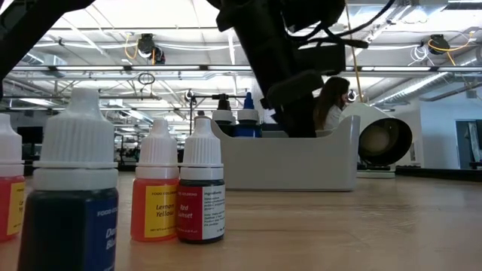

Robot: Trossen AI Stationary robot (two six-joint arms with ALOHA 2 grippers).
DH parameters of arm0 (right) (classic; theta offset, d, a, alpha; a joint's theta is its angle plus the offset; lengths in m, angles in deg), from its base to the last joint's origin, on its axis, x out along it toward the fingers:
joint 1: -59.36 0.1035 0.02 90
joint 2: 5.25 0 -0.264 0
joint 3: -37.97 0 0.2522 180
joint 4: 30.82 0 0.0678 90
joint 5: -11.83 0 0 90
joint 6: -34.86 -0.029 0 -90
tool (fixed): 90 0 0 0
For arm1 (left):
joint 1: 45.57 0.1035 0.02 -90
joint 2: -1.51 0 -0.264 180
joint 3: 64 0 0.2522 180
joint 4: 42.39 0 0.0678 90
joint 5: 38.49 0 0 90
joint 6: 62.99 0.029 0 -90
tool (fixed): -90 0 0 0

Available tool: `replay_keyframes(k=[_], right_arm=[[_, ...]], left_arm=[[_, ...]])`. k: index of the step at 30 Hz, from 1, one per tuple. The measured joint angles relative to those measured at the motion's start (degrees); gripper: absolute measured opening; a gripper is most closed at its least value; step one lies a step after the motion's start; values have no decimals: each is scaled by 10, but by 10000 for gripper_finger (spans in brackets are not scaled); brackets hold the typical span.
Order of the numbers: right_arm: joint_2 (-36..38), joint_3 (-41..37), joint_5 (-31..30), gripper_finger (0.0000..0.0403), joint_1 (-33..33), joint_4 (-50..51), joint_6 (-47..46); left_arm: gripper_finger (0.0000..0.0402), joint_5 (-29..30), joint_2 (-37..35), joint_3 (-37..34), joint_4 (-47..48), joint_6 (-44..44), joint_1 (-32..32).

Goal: Pick & Place food coloring
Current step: Put the small red food coloring into the gray bin

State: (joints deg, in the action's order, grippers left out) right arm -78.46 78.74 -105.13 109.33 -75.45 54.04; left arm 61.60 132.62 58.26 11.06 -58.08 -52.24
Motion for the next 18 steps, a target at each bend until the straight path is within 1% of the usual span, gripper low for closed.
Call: replay_keyframes(k=[3, 6, 10, 13, 14, 16, 18], right_arm=[[0, 0, 0, 0, 0, 1, 0], [0, 0, 0, 0, 0, 14, -5], [0, 0, 0, 0, 0, 23, -20], [1, 0, 0, 0, 0, 20, -19], [1, 0, 0, 0, 0, 20, -19], [1, 0, 0, 0, -1, 16, -18], [1, 0, 0, 0, -2, 16, -19]], left_arm=[[238, -1, 0, 26, 14, 14, -2], [266, 0, -7, 81, 56, 25, -9], [291, 0, -35, 189, 194, 25, -30], [297, 4, -74, 254, 338, 38, -48], [297, 4, -90, 264, 382, 40, -54], [294, 4, -141, 261, 459, 32, -66], [286, 6, -198, 240, 485, 3, -73]])
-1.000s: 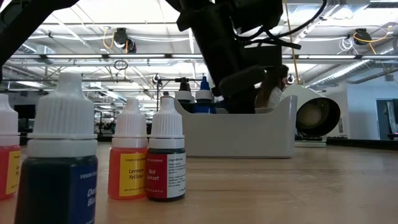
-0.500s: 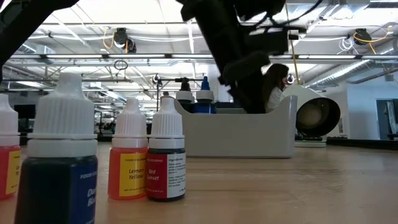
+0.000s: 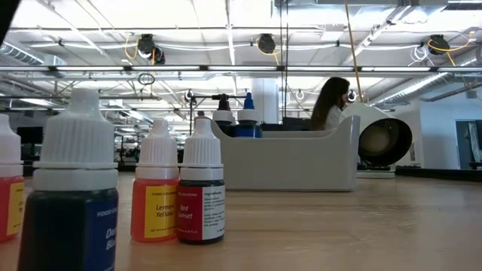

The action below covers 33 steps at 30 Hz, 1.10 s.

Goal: Pick & Place food coloring
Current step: Put the small red food coloring into the gray bin

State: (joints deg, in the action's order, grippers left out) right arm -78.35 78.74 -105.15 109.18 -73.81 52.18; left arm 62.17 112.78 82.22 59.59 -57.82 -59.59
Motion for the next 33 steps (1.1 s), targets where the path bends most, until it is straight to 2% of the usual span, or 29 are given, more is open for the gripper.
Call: replay_keyframes(k=[3, 5, 7, 11, 14, 17, 20, 23, 25, 33], right_arm=[[0, 0, 0, 0, 0, 0, -1], [0, 0, 0, 0, 0, 0, -11], [0, 0, 0, 0, 0, 0, -29], [0, 0, 0, 0, 1, 0, -54], [-2, 0, 0, 0, 1, 3, -59], [-2, 0, 0, 0, -2, 8, -59], [-2, 0, -1, 0, -10, 16, -61], [-2, 0, -1, 0, -18, 26, -61], [-2, 0, -1, 0, -23, 26, -55], [-2, 0, 0, 0, -50, 36, -42]], left_arm=[[270, 22, -104, -88, -13, -53, -17], [258, 30, -184, -192, -66, -76, -36], [245, 33, -275, -327, -139, -102, -63], [214, 74, -460, -621, -375, -145, -123], [182, 109, -561, -823, -586, -161, -150], [137, 124, -617, -979, -801, -168, -159], [83, 119, -622, -1103, -995, -143, -164], [24, 119, -609, -1188, -1177, -110, -166], [8, 119, -603, -1225, -1244, -86, -166], [27, 130, -603, -1256, -1253, -41, -160]])
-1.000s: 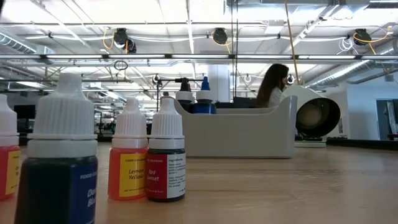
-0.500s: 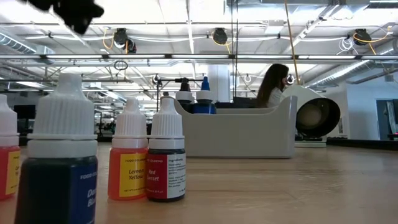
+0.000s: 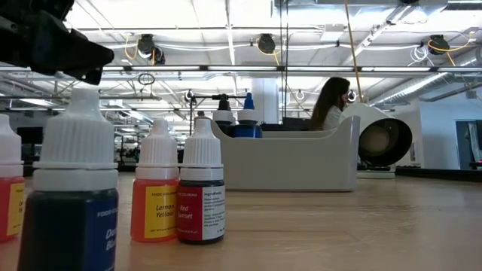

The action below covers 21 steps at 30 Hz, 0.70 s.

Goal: Pick & Place food coloring
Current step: Put the small red food coloring into the gray bin

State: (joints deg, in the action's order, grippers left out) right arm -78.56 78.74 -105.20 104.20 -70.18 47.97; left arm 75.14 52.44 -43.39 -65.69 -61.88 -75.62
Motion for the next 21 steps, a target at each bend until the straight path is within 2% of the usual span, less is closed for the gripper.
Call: replay_keyframes(k=[8, 12, 13, 16, 21], right_arm=[[0, 0, 0, 0, -39, -30, 1], [-15, 15, 1, 0, -82, -139, -74], [-18, 30, 6, 0, -92, -139, -80], [-46, 113, 44, 0, -106, -5, -96], [-172, 322, 30, 0, -111, 245, -143]], left_arm=[[9, 0, 0, 0, -1, 30, 0], [4, 0, 0, 0, -1, 36, -1], [6, 0, 0, 0, -1, 44, -1], [21, 0, 0, 0, -3, 83, -1], [42, 5, 0, 0, -6, 123, -1]])
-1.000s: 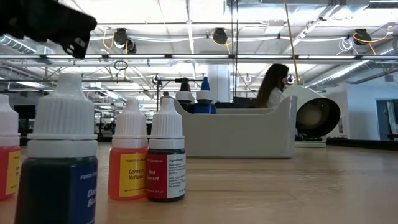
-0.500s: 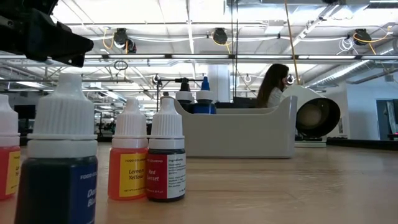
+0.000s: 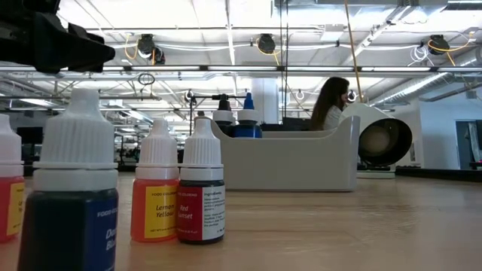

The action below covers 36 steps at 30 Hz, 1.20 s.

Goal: Pick & Place food coloring
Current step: Put the small red food coloring into the gray bin

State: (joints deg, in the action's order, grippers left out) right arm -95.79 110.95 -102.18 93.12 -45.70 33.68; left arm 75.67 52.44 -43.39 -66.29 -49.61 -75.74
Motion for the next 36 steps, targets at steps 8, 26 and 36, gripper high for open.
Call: replay_keyframes(k=[8, 26, 36], right_arm=[[-194, 269, 0, 0, 53, 289, -43], [-330, 368, -107, 0, 139, 337, -63], [-330, 368, -105, 20, 112, 336, -157]], left_arm=[[38, 19, 0, 1, -13, -51, 0], [35, 18, 0, 1, -26, 10, 0], [35, 18, 0, 1, -28, 18, 0]])
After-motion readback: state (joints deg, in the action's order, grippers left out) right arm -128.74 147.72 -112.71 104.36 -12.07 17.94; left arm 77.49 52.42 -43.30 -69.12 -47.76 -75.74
